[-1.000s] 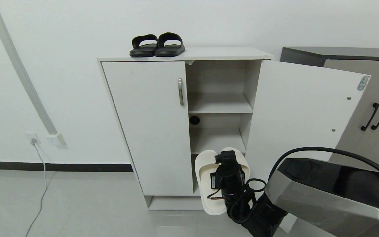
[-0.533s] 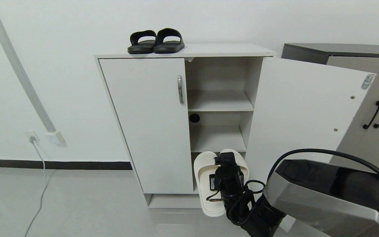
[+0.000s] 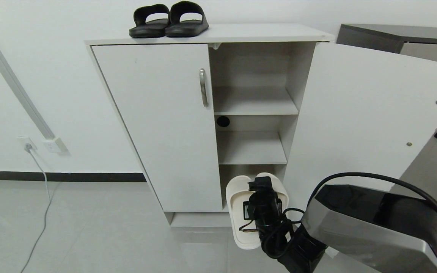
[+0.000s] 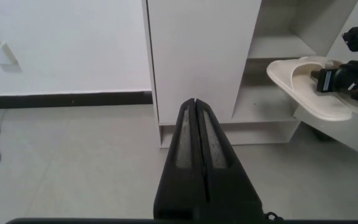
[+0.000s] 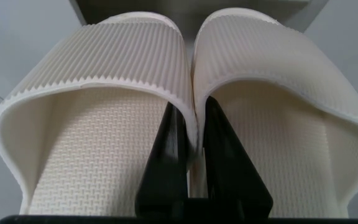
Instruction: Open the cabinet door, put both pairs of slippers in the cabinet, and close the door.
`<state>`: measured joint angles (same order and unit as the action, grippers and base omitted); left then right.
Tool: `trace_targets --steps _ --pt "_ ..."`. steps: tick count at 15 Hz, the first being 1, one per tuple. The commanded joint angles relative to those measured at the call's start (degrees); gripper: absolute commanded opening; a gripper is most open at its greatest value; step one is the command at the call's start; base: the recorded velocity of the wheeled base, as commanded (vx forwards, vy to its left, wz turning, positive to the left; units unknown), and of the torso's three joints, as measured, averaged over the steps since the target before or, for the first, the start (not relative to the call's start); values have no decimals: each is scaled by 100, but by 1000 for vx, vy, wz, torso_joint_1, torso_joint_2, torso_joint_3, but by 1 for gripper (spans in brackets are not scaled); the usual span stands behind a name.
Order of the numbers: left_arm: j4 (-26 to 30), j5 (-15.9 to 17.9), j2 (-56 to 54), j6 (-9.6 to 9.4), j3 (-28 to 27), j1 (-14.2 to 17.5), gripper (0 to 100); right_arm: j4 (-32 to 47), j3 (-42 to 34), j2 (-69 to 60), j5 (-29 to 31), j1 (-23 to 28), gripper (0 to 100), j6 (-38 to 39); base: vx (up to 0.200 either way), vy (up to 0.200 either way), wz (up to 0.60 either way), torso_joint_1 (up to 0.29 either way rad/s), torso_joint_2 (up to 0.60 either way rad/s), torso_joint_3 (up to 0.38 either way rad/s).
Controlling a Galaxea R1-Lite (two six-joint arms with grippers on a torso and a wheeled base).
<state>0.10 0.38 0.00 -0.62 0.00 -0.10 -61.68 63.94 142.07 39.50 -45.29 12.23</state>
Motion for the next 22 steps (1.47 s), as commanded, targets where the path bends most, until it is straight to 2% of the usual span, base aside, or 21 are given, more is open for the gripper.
trace_targets --steps 1,5,13,22 --pt "-1 -3 9 1 0 1 0 -89 31 137 102 20 0 -54 0 0 0 12 -2 -193" --pt "-1 -3 9 1 0 1 0 -1496 13 357 137 117 0 -880 0 0 0 2 0 -66" --pt "-1 6 9 9 0 1 0 -1566 40 321 137 187 0 -915 0 0 0 0 0 0" --pt "-1 6 9 1 0 1 0 -1557 48 321 137 222 0 -950 200 0 0 -1 3 3"
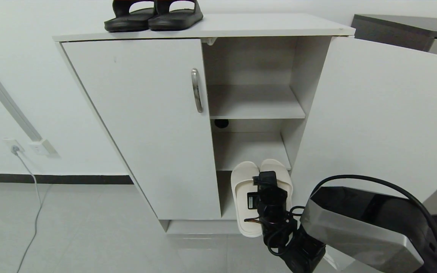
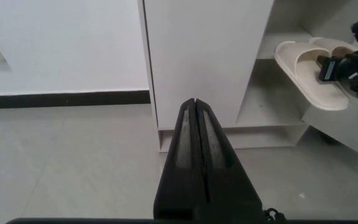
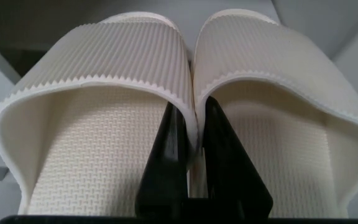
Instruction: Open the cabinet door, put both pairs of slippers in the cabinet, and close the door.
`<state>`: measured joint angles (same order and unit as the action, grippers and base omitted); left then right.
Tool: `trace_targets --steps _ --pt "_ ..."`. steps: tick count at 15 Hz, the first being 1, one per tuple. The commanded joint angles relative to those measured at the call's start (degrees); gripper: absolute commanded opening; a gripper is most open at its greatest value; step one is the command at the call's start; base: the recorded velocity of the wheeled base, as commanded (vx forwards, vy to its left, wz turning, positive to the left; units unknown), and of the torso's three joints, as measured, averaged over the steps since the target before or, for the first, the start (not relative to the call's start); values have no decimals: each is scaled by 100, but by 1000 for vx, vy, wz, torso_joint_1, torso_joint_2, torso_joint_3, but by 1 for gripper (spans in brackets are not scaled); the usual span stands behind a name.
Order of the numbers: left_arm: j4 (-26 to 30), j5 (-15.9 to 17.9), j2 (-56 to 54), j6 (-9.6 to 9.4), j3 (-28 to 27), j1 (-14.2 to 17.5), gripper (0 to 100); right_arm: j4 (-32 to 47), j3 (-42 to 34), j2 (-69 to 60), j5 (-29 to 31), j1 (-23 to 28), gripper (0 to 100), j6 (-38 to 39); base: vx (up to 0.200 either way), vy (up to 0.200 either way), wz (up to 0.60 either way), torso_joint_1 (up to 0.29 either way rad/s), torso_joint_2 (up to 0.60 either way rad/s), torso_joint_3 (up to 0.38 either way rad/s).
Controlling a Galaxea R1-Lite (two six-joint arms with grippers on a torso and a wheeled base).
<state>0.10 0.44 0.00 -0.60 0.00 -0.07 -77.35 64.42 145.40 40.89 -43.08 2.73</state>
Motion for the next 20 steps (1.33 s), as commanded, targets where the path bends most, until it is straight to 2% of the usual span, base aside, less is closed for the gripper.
trace_targets --steps 1,3,12,16,17,20 --pt "-1 0 9 -2 0 -1 0 1 1 -11 -2 2 0 8 200 0 0 7 7 2" --pt "-1 0 9 7 0 -1 0 -8 -8 -3 -2 -7 0 8 200 0 0 5 2 7" --pt "-1 -9 9 7 0 -1 0 247 212 24 -98 63 0 17 0 0 0 0 0 0" --pt "-1 -18 9 7 0 -1 0 1134 862 24 -116 362 0 96 0 0 0 0 0 0" --pt "-1 -18 0 7 0 -1 0 1574 1266 68 -134 388 0 193 0 0 0 0 0 0" --pt "-1 -18 0 7 0 -1 0 2242 2321 314 -134 467 0 193 0 0 0 0 0 0"
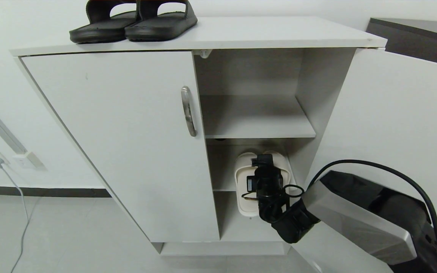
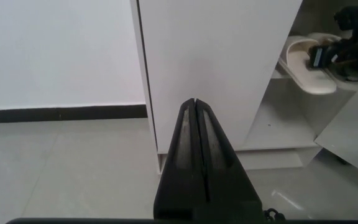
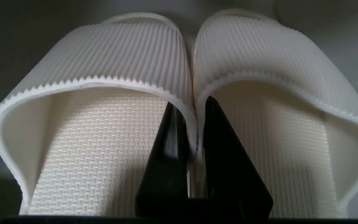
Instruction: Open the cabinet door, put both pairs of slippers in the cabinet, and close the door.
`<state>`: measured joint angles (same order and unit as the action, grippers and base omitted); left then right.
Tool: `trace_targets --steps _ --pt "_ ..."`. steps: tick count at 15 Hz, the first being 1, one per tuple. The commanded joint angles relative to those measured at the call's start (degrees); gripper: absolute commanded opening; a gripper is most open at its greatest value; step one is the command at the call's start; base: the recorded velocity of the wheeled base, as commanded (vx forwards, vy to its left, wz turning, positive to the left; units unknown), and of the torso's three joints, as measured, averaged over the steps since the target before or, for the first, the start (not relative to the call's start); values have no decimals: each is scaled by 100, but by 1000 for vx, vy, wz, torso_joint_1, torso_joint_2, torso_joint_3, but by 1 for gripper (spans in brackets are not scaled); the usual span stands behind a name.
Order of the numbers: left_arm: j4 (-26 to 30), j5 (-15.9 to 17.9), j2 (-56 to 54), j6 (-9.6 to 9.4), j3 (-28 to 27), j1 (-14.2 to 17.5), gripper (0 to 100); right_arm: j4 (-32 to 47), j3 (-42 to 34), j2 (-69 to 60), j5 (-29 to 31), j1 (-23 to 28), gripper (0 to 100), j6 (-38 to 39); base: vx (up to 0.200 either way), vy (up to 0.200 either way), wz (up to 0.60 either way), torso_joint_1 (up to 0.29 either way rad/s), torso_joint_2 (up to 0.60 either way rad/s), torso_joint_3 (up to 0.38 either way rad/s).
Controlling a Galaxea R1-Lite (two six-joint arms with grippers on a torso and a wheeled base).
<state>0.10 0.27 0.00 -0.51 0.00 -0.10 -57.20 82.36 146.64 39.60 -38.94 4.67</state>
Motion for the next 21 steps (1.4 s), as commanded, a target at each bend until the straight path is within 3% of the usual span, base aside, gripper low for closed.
trace_targets --steps 1,8,18,19,21 --pt "-1 0 0 -2 0 1 0 455 878 304 -4 88 0 -1 0 0 0 0 0 0" --pt "-1 -9 0 7 0 1 0 1378 2662 963 -215 317 0 -36 0 0 0 0 0 0" --pt "-1 -123 0 7 0 1 0 1598 2988 1147 -277 404 0 -36 0 0 0 0 0 0" --pt "-1 -123 0 7 0 1 0 1624 3005 1156 -268 404 100 -36 0 0 0 0 0 0" --pt "-1 -123 0 16 0 1 0 1650 3014 1165 -268 404 100 -36 0 0 0 0 0 0"
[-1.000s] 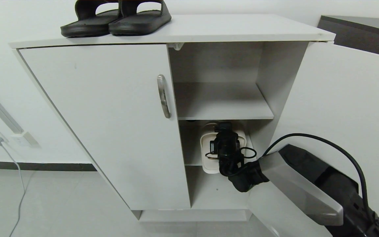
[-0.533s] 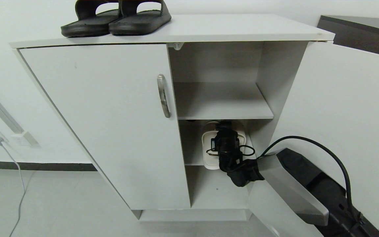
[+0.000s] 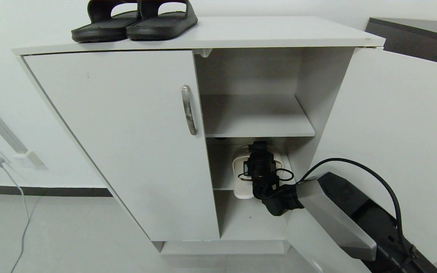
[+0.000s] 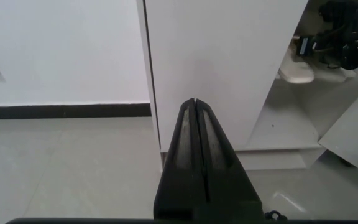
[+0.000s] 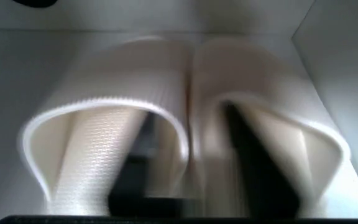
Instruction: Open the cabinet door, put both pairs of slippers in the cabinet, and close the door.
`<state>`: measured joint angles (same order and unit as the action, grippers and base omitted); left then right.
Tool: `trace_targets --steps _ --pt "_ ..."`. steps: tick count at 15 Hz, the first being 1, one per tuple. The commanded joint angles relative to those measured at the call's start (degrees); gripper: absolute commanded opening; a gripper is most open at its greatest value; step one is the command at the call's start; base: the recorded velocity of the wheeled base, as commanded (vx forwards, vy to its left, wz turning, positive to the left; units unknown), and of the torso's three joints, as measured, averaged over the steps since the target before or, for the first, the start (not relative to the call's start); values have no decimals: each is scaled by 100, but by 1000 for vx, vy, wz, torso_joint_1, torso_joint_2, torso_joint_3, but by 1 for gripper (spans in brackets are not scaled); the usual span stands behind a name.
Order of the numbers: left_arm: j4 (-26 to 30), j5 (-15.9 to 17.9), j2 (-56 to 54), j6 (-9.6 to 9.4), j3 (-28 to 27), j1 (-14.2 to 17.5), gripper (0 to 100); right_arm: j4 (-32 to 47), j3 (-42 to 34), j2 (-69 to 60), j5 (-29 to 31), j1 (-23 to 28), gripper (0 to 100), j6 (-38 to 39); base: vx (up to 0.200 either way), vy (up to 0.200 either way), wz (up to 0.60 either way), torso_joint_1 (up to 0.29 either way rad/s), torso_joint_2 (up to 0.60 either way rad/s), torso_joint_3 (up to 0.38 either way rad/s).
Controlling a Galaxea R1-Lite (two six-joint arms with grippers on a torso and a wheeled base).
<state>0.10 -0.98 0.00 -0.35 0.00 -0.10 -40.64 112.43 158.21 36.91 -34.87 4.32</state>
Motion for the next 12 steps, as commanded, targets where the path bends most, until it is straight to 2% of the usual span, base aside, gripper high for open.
trace_targets --steps 1,3,8,12 --pt "-1 1 0 9 0 1 0 4 -46 -1 0 -3 100 -1 0 0 0 0 0 0" --pt "-1 1 0 18 0 1 0 -31 -222 -45 9 -12 100 -1 0 0 0 0 0 0" --pt "-1 18 9 18 0 1 0 -409 -1488 -827 44 -187 100 25 0 0 0 0 0 0" --pt "-1 45 0 9 0 1 0 -1174 -3087 -1688 97 -302 100 34 0 0 0 0 0 0"
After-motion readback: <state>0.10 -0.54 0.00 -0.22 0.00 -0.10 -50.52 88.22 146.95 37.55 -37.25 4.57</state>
